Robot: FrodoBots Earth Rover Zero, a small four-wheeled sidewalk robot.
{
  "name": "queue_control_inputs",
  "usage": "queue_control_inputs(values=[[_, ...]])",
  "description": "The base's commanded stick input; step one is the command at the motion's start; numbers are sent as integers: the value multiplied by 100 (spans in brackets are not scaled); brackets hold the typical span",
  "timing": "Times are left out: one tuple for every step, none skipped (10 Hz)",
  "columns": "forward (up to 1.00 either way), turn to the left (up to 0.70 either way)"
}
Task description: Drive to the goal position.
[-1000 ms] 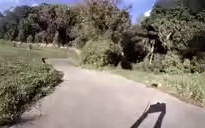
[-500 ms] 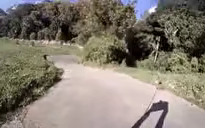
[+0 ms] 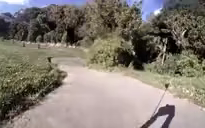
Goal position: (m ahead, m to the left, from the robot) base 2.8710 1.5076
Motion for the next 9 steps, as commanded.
queue_control_inputs(values=[[70, 9], [70, 35], [70, 35], [70, 34], [70, 28], [70, 22], [70, 0], [70, 0], [70, 0]])
